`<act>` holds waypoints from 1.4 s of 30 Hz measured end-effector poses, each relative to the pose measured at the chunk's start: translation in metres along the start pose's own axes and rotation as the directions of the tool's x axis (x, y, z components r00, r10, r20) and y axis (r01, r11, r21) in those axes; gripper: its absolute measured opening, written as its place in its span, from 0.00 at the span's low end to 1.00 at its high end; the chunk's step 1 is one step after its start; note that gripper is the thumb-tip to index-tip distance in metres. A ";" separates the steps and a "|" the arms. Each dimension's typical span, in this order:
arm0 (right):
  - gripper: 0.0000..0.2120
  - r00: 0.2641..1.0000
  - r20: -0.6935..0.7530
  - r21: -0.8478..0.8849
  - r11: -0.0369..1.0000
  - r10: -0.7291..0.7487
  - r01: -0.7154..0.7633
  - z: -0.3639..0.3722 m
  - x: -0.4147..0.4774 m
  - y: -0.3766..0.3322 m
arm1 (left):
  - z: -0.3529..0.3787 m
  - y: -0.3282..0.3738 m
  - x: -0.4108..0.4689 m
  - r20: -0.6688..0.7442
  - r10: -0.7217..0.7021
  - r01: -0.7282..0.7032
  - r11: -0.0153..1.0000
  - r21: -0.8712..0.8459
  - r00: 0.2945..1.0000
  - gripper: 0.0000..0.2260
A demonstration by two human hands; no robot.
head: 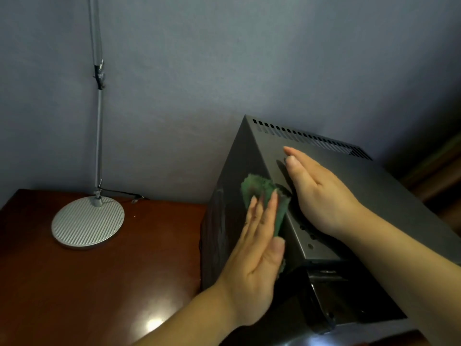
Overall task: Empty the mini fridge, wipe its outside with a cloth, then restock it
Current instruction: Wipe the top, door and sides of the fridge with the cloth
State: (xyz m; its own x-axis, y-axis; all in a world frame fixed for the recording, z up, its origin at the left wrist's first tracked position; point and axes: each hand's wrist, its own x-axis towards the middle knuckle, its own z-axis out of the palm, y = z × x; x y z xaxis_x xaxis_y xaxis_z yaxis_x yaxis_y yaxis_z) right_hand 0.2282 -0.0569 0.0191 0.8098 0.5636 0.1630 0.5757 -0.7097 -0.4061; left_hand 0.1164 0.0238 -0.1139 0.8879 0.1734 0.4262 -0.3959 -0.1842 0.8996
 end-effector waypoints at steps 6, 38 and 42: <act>0.23 0.985 -0.164 0.207 0.978 0.062 -0.027 -0.003 0.004 0.008 | -0.014 0.007 0.053 -0.030 0.031 -0.029 0.997 0.071 0.999 0.25; 0.22 0.999 -0.030 0.042 0.999 -0.017 0.019 -0.002 -0.001 0.001 | 0.001 0.015 0.006 -0.004 0.047 -0.048 0.994 -0.099 0.999 0.26; 0.25 0.999 0.010 -0.029 0.999 -0.038 0.038 -0.002 -0.002 0.000 | -0.002 -0.008 0.013 -0.006 0.004 -0.005 0.999 -0.052 1.000 0.24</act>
State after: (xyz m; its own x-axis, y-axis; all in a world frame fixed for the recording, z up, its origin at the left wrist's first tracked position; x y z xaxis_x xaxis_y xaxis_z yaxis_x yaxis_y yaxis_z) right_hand 0.2271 -0.0591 0.0202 0.7862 0.5943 0.1692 0.6092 -0.6997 -0.3732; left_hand 0.1304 0.0294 -0.1155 0.8846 0.1788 0.4306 -0.4116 -0.1345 0.9014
